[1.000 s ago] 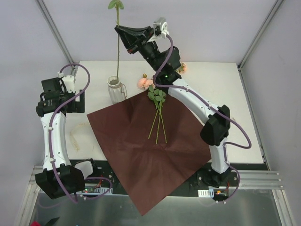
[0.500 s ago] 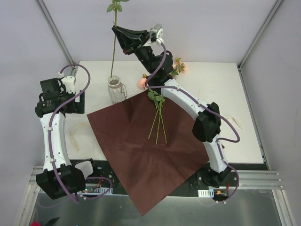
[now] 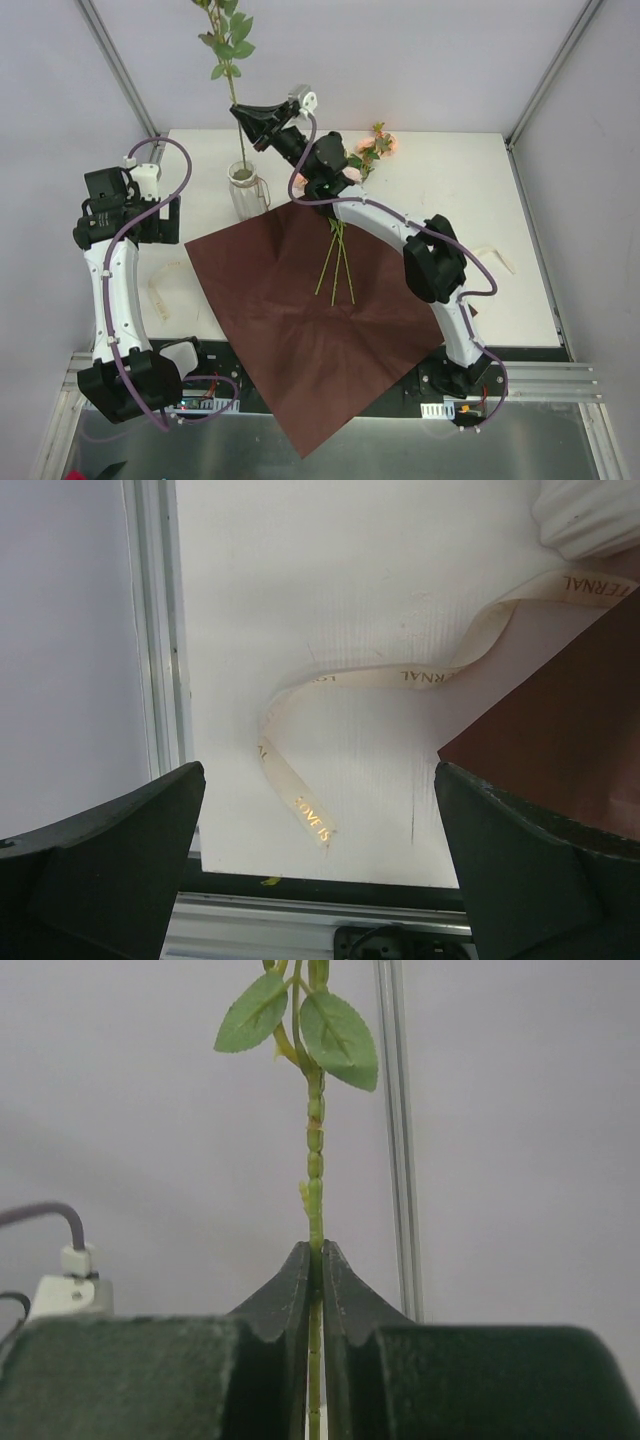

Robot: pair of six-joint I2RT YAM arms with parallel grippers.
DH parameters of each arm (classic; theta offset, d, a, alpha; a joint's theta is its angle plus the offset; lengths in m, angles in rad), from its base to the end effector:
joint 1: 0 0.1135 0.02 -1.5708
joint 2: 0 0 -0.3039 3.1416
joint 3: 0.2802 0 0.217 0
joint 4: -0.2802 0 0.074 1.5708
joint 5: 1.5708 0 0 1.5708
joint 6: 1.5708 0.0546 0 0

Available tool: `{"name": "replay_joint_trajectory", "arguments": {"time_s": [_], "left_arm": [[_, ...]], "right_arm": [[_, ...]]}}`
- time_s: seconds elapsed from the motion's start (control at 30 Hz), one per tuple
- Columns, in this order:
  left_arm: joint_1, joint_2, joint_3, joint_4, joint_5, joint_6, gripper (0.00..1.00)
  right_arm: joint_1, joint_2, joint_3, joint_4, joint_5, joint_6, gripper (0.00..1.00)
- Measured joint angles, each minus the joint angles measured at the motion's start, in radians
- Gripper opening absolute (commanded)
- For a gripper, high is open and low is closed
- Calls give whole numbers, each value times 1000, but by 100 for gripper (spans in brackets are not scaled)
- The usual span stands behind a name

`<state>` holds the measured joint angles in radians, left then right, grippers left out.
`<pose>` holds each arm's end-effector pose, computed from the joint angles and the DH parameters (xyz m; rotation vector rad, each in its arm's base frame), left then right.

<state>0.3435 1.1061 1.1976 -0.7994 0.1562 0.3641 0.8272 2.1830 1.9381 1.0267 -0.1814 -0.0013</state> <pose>0.1753 0.0537 0.3808 0.1054 2.2734 0.1958 0.3327 0.3763 0.4598 -0.4896 0.6724 0.8510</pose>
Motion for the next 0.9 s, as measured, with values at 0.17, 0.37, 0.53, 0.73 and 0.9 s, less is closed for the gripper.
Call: {"name": "replay_joint_trajectory", "arguments": {"time_s": [0.17, 0.37, 0.53, 0.73, 0.9], "left_arm": [[12, 1, 0, 0, 1, 4, 99], [18, 1, 0, -1, 2, 4, 99], [19, -1, 0, -1, 11, 4, 99], [25, -13, -10, -1, 21, 21, 99], [25, -18, -15, -3, 24, 25, 99]], "right_arm": [[28, -34, -128, -113, 20, -50, 48], [44, -142, -259, -226, 26, -108, 63], [37, -320, -351, -346, 42, -162, 93], [18, -470, -280, -780, 109, -180, 96], [-72, -478, -314, -1046, 107, -103, 82]]}}
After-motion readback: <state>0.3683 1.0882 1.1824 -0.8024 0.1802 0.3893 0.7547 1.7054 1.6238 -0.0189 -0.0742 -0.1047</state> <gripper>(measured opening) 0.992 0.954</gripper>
